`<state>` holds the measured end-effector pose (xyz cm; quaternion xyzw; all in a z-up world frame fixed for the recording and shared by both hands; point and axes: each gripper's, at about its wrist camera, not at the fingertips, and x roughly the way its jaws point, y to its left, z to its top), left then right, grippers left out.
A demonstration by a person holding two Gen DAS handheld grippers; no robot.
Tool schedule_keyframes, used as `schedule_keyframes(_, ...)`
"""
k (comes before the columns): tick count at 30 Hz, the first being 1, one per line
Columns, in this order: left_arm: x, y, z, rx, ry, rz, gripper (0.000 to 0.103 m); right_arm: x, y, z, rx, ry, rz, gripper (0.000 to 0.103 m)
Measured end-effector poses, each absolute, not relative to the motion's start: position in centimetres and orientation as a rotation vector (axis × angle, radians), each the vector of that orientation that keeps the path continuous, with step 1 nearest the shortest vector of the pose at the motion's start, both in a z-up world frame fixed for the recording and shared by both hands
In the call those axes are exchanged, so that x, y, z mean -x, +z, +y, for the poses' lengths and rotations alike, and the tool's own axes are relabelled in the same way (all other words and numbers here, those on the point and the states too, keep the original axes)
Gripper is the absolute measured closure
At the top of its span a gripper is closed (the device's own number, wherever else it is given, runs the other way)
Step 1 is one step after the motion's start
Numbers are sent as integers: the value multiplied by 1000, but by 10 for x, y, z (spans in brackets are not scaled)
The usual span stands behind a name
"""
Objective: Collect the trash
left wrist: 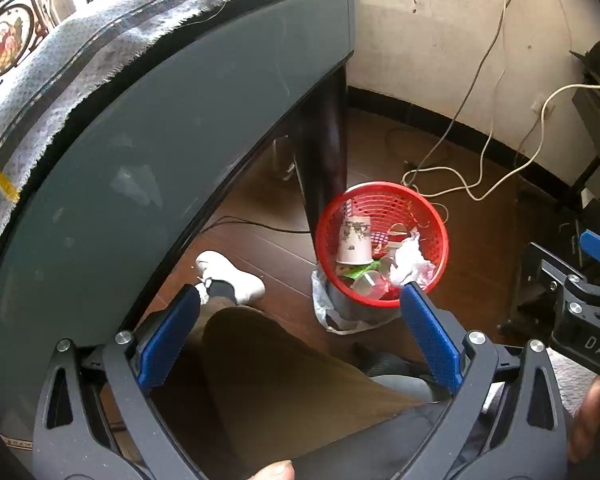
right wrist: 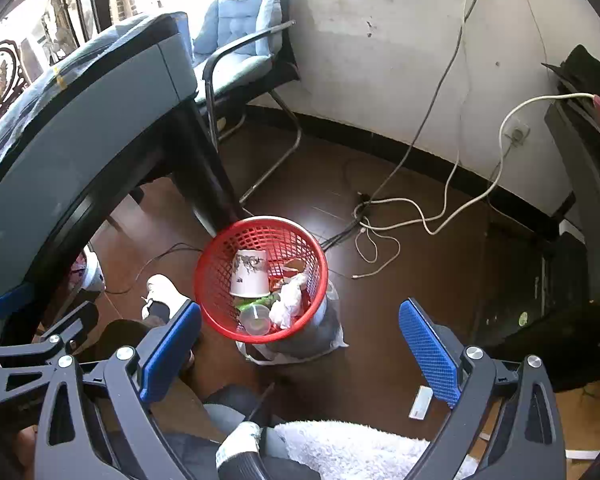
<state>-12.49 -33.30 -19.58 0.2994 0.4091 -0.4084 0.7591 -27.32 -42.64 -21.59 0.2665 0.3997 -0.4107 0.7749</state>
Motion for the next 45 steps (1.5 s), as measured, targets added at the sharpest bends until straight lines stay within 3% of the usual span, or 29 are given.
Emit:
schedule_keyframes(14,138,-165,-315,-584,-878,794,7,271,-202,-441,-603,-839,747,6)
schedule_keyframes(18,136,-156,-309,-553,-892,803,7,261,-196,-442,-528,-827,794,6)
schedule_keyframes(24,133,-121,-296,-477,-882,705,7,270,-137,-433,-303,-918,655,6)
schedule_keyframes(30,126,-96,-275,-389,-893,625,7,274,-117,-441,-468,-802,641,6)
schedule_keyframes(38,120,-55,-251,-292,-960,510,7,308,-31,-388,-224,-1102,363,6)
schedule_keyframes(45,126,-39,-227,-183,-1031,459,7,329,-60,-361,-360,-973,352,6)
